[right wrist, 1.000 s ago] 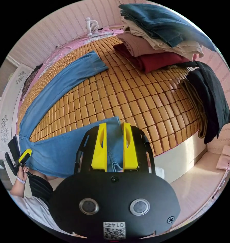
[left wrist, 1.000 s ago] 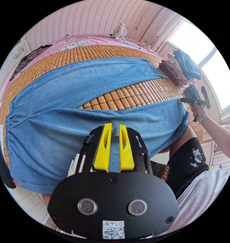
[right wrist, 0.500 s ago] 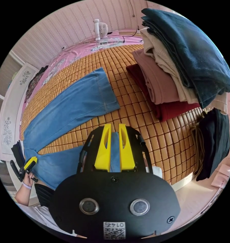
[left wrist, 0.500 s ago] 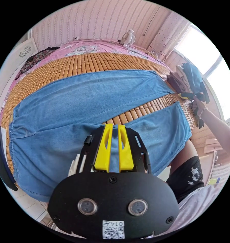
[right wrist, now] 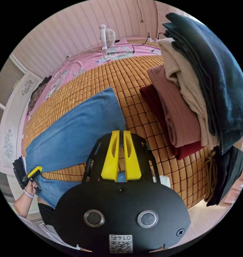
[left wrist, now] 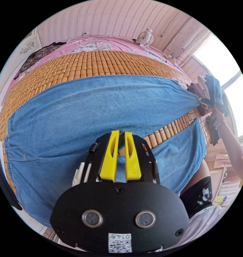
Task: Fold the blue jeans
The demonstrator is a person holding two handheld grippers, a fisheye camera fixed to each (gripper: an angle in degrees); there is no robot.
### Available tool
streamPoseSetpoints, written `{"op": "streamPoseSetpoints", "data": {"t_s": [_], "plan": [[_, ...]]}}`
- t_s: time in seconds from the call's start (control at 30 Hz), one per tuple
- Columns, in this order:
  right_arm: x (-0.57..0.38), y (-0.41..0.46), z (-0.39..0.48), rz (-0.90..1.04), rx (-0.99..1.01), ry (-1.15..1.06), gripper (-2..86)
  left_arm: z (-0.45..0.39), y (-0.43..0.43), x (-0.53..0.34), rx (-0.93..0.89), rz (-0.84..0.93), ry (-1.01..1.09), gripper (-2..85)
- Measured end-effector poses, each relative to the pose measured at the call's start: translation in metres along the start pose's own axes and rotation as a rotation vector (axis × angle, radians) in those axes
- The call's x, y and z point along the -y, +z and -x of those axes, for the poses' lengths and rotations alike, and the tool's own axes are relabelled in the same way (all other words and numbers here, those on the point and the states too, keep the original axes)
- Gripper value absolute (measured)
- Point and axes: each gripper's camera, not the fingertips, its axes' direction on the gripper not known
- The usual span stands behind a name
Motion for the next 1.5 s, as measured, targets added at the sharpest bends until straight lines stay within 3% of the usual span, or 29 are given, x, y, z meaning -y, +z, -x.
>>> {"op": "streamPoseSetpoints", "data": {"t_s": [0.07, 0.2, 0.47, 0.73, 0.9, 1.03, 1.2, 1.5], "plan": [[-0.015, -0.021, -0.011, -0.092, 0.083, -0.001, 2.5, 0.006, -0.003, -0.006, -0.018, 0.007, 0.016, 4.1], [-0.048, 0.001, -0.038, 0.031, -0.009, 0.032, 4.6, 0.021, -0.015, -0.025, -0.056, 0.012, 0.002, 4.3], [-0.173, -0.037, -0.091, 0.002, 0.011, 0.174, 7.0, 0.056, -0.077, -0.090, -0.112, -0.089, -0.087, 4.7], [-0.273, -0.031, -0.137, 0.136, 0.127, 0.389, 10.3, 0.152, -0.154, -0.210, -0.071, -0.228, -0.465, 5.3], [-0.283, -0.019, -0.138, 0.168, 0.372, 0.412, 2.2, 0.206, -0.189, -0.277, -0.021, -0.280, -0.680, 5.9], [-0.295, -0.035, -0.127, 0.124, 0.137, 0.336, 1.2, 0.245, -0.213, -0.331, 0.005, -0.342, -0.841, 6.5], [-0.311, -0.040, -0.140, 0.117, 0.159, 0.390, 0.7, 0.283, -0.229, -0.363, 0.036, -0.356, -0.966, 7.5], [-0.319, -0.045, -0.146, 0.178, 0.118, 0.425, 0.4, 0.333, -0.247, -0.343, 0.129, -0.314, -0.989, 8.1]]}}
